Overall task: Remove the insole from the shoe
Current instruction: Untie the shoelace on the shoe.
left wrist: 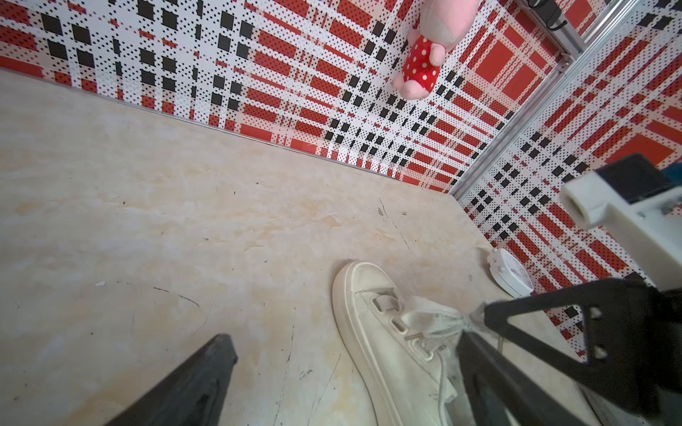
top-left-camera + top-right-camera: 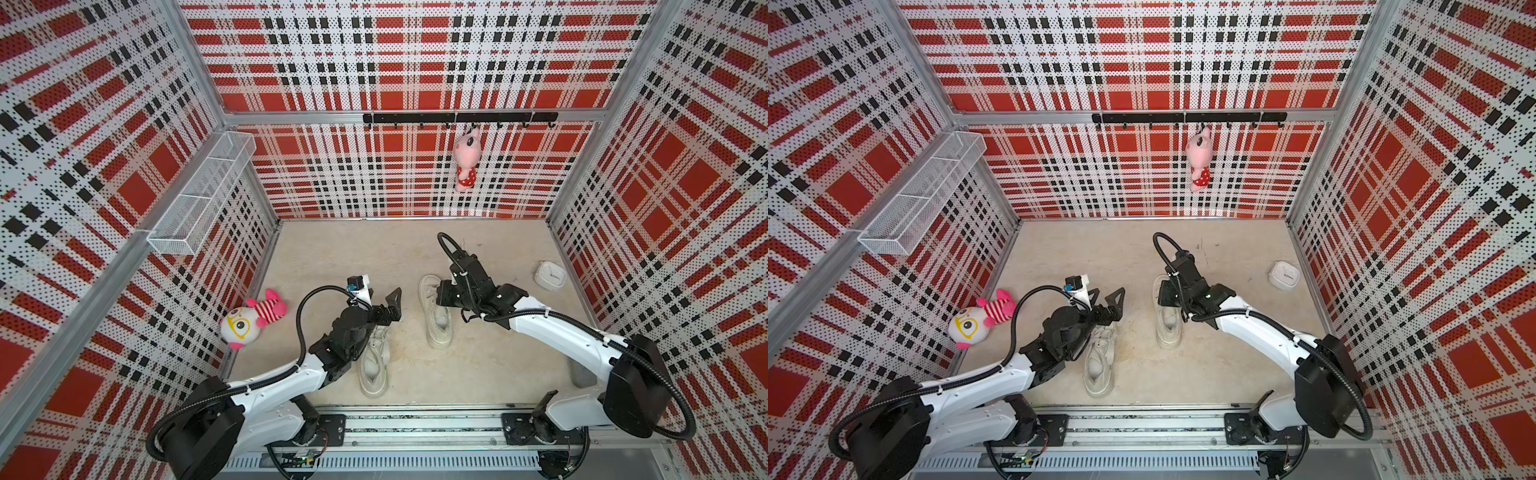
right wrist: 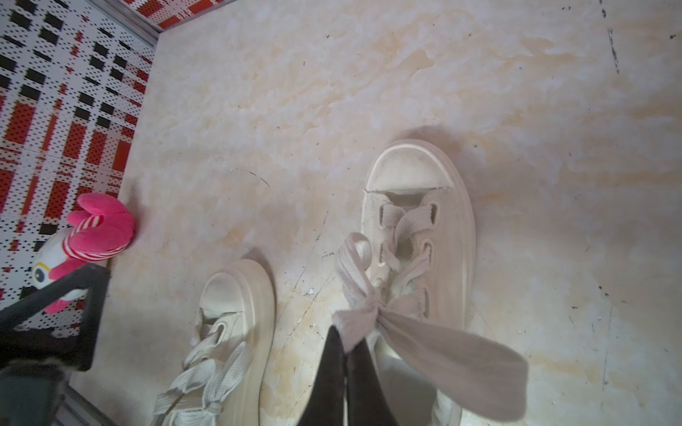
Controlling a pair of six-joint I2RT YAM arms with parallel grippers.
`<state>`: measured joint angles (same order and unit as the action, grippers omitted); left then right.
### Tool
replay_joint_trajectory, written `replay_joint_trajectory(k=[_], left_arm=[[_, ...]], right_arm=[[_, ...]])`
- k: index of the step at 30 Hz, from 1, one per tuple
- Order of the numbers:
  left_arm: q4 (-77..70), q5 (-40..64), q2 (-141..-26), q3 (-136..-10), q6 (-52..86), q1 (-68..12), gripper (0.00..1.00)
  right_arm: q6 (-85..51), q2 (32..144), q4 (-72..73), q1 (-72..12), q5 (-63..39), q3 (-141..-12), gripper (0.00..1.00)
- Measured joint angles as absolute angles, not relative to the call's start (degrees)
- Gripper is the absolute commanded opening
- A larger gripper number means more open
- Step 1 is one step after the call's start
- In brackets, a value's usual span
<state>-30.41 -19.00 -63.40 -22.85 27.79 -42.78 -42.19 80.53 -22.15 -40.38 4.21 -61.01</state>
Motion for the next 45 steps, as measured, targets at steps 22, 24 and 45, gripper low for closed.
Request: replay_joint_trajectory(k=[22,24,45], left_arm=[[-35.5,-5.1,-76.6,-24.5,25.2,-46.2,0.87],[-36.4,-4.0,-78.8,-25.3,25.6,-46.4,0.83],[-41.2,5.1,-99.5,-40.0,26.4,-45.1,0.44]], right_arm=[[-33.7,78.9,-22.0,-39.9,6.6,-78.5,0.0],[-33.6,78.8,-22.1,-39.8,6.7,-78.5,0.0],[-33.7,76.1,-22.2,-38.8,7.3,-76.0,0.0]])
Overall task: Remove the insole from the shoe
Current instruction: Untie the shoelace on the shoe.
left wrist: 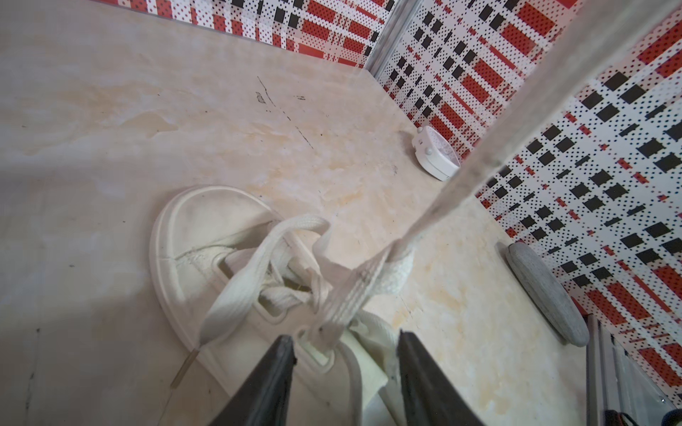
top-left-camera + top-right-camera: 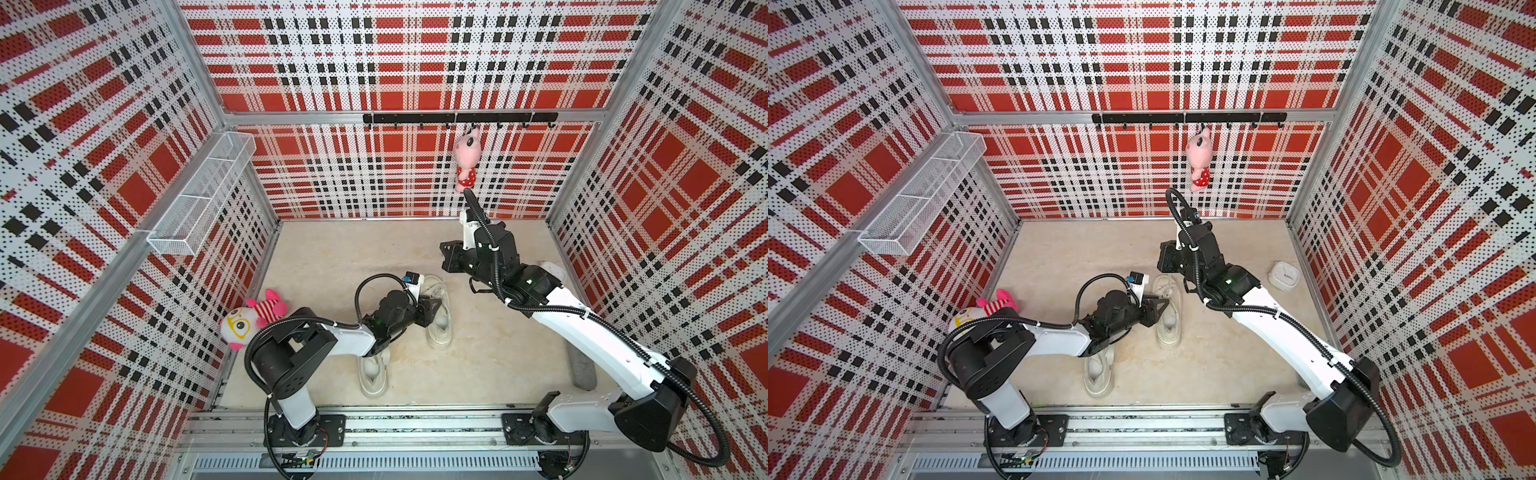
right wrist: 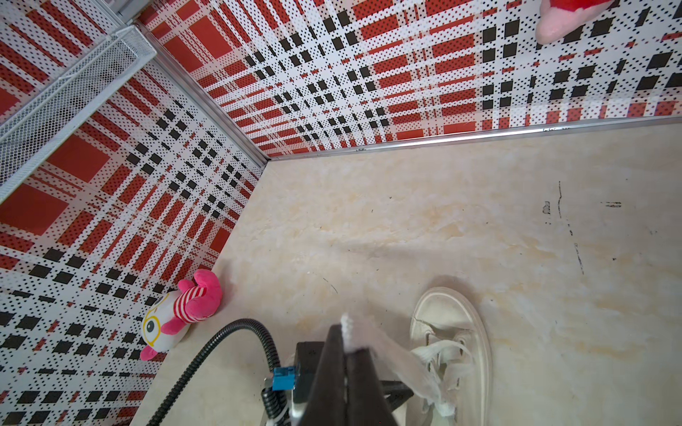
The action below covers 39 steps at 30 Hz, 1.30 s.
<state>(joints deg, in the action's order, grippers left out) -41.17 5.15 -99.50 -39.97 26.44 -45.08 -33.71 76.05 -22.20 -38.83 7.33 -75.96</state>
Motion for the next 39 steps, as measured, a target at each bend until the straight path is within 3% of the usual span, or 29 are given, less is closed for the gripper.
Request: replay_joint_trajectory(k=[12,20,24,27,32,34,39], left_arm=[[-42.8,6.5,-103.0,-42.4,25.1,-43.7,0.32],[-43.3,6.9,-104.6,-43.7,23.9,-43.7,0.05],[-43.6,6.7,-104.5,-43.6,23.1,-43.7,0.0],[-43.7,6.6,-103.3,-42.9,22.6,-43.7,0.0],[-43.8,6.6,-101.3,-42.3,21.3,-43.9,0.0],[-43.8,6.5,-101.0,-42.0,20.9,-44.0,0.0],[-43.8,5.9,-100.7,-41.7,20.5,-44.6,0.0]], right_arm=[[-34.0,75.4,-22.5,-38.8,7.9,-75.0,0.0],[-34.1,74.9,-22.5,-38.2,7.9,-74.5,0.0],[-34.6,73.2,-21.8,-35.4,5.8,-70.9,0.01],[-35.2,71.6,-20.6,-31.0,3.2,-65.9,0.15],[-33.5,71.2,-20.9,-23.1,0.4,-57.7,0.57],[-31.5,71.0,-21.8,-21.5,1.9,-56.2,0.68],[-24.6,66.5,-20.3,-21.2,2.3,-52.2,0.82]])
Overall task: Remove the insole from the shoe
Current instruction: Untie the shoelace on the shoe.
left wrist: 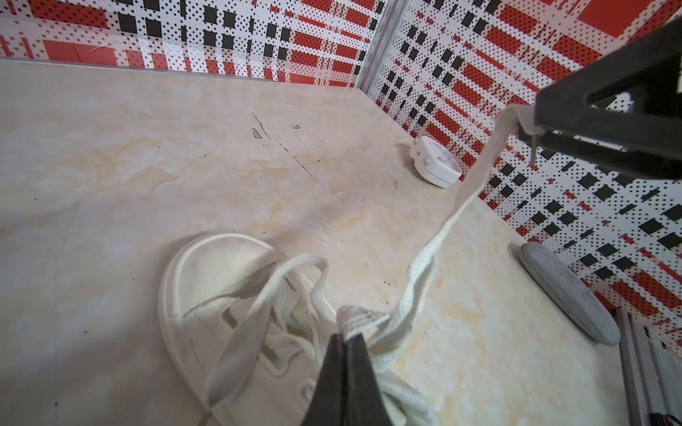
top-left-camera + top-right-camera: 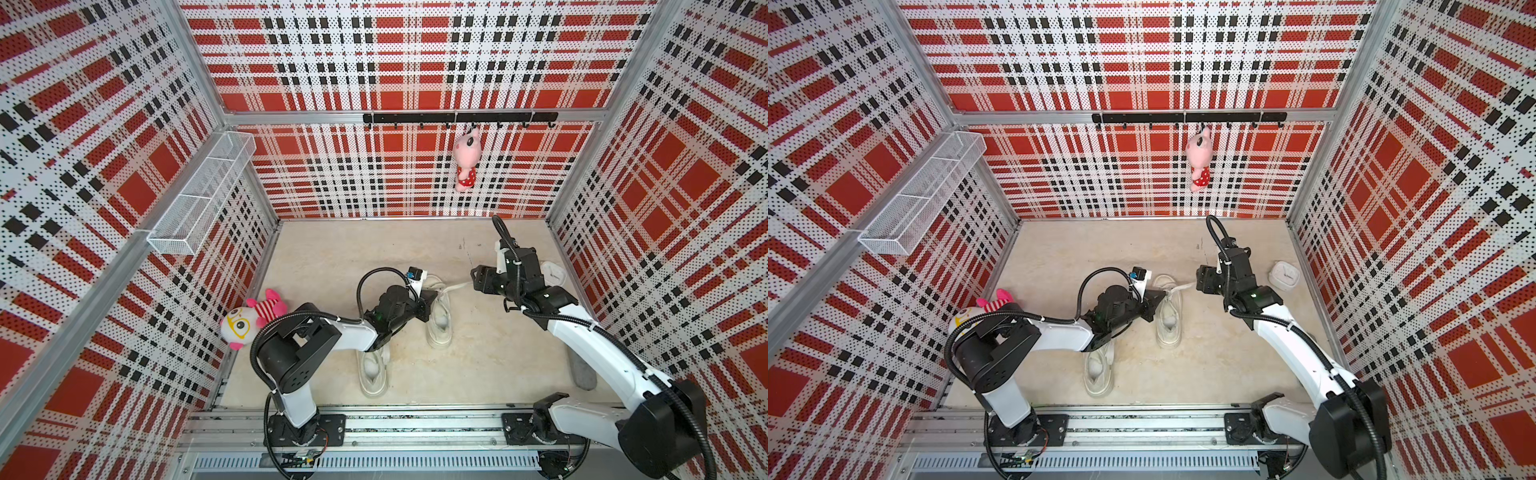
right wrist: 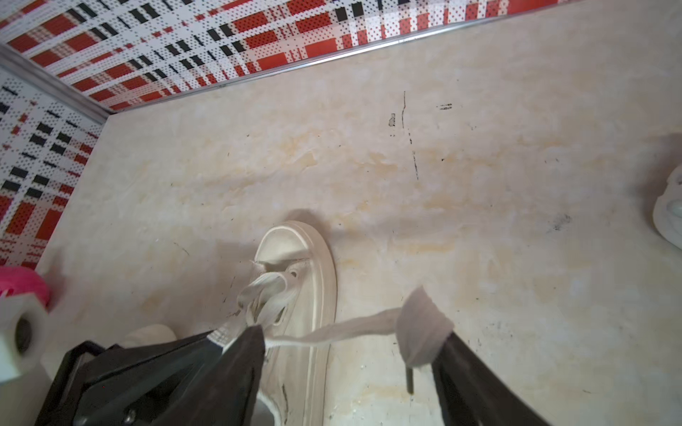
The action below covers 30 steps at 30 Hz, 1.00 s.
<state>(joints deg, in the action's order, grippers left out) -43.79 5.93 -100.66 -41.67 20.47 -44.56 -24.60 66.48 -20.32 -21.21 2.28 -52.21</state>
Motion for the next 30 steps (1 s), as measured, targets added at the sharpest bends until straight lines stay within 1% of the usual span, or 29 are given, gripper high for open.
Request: replay_joint_trajectory(k=[4,6,10,13,15,17,19,23,27,30], left_arm=[[-43.8,5.4,-100.4,-41.6,20.3,-44.8,0.0],[-43.8,5.1,-100.0,-41.4,20.3,-44.9,0.0],[-43.7,4.6,-98.9,-41.0,20.2,-44.9,0.0],[-43.7,4.4,-98.4,-40.7,20.2,-45.0,0.0],[-43.7,4.4,-98.3,-40.6,20.2,-45.0,0.0],[-43.7,4.4,-98.3,-40.6,20.2,-45.0,0.0],[-43.7,4.4,-98.3,-40.6,20.2,-45.0,0.0],[-43.7,4.5,-98.3,-40.6,20.3,-45.2,0.0],[-43.7,4.5,-98.3,-40.6,20.3,-45.3,0.0],[-43.7,4.5,-98.3,-40.6,20.3,-45.4,0.0]], right_arm=[[-21.6,61.9,-15.6,-21.3,0.9,-45.5,0.94],[-21.2,61.1,-15.0,-21.4,2.2,-42.7,1.0],[-20.6,60.7,-18.7,-19.9,9.2,-41.0,1.0],[-20.7,59.7,-22.1,-14.9,12.8,-41.4,1.0],[-20.5,58.7,-23.7,-12.7,14.3,-41.5,1.0],[-20.0,57.8,-24.1,-12.3,12.6,-41.5,0.99],[-19.4,56.8,-21.8,-13.5,9.3,-40.8,0.99],[-19.0,57.1,-10.8,-21.5,1.8,-35.5,0.99],[-18.9,64.8,-0.4,-29.0,-3.8,-33.5,0.98],[-18.4,72.0,4.6,-31.9,-5.5,-35.1,0.97]])
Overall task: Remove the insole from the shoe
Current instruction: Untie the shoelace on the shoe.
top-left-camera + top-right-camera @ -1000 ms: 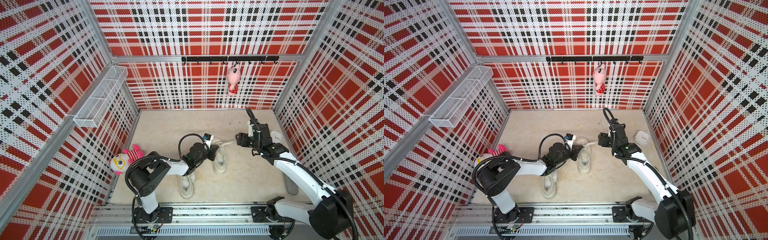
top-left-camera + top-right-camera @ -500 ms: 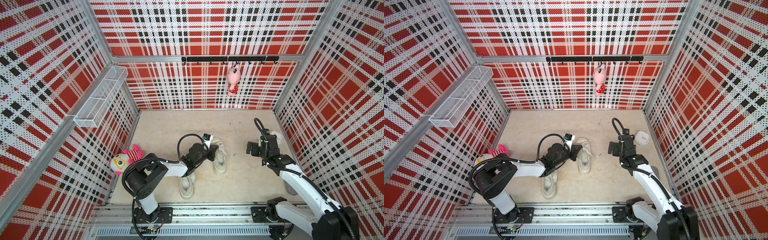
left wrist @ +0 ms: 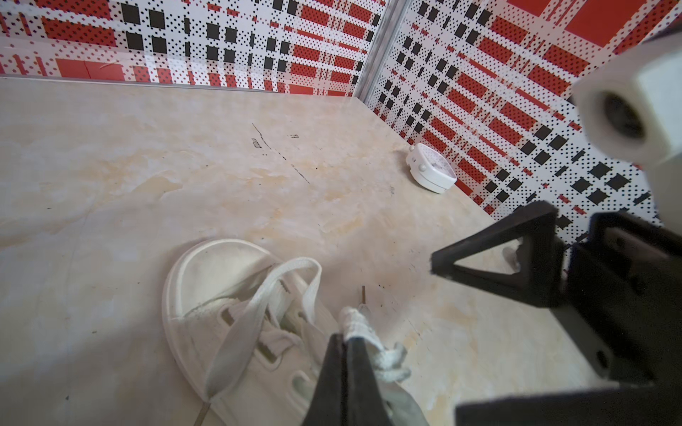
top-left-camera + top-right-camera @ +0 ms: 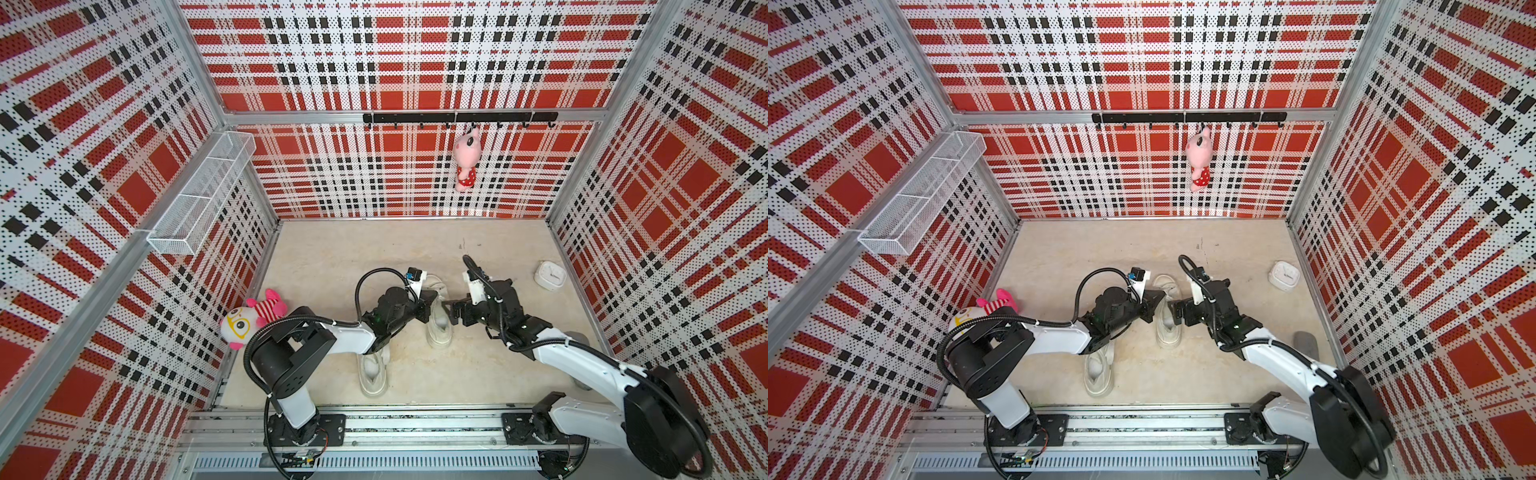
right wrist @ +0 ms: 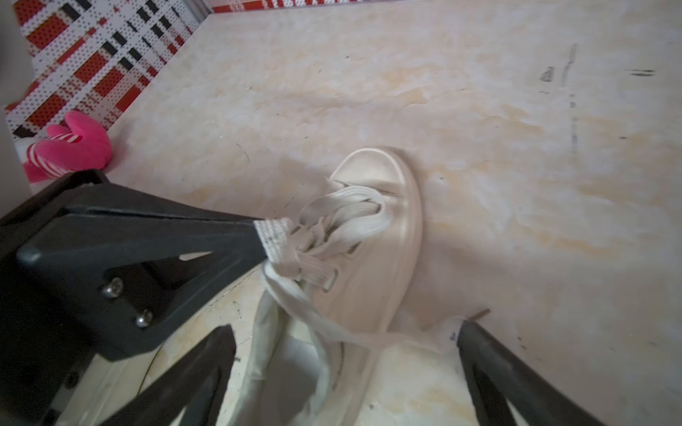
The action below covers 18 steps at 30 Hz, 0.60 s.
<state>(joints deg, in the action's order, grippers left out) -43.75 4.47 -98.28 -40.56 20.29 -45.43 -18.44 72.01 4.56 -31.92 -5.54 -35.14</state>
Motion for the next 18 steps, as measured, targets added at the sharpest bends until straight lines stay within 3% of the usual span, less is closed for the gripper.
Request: replay_joint_trajectory(k=[18], left_arm=[[-43.9,3.6,-97.8,-40.6,20.5,-45.7,0.0]], right_arm=[[-18.2,84.4,12.6,-32.5,4.0,-38.4,0.86]])
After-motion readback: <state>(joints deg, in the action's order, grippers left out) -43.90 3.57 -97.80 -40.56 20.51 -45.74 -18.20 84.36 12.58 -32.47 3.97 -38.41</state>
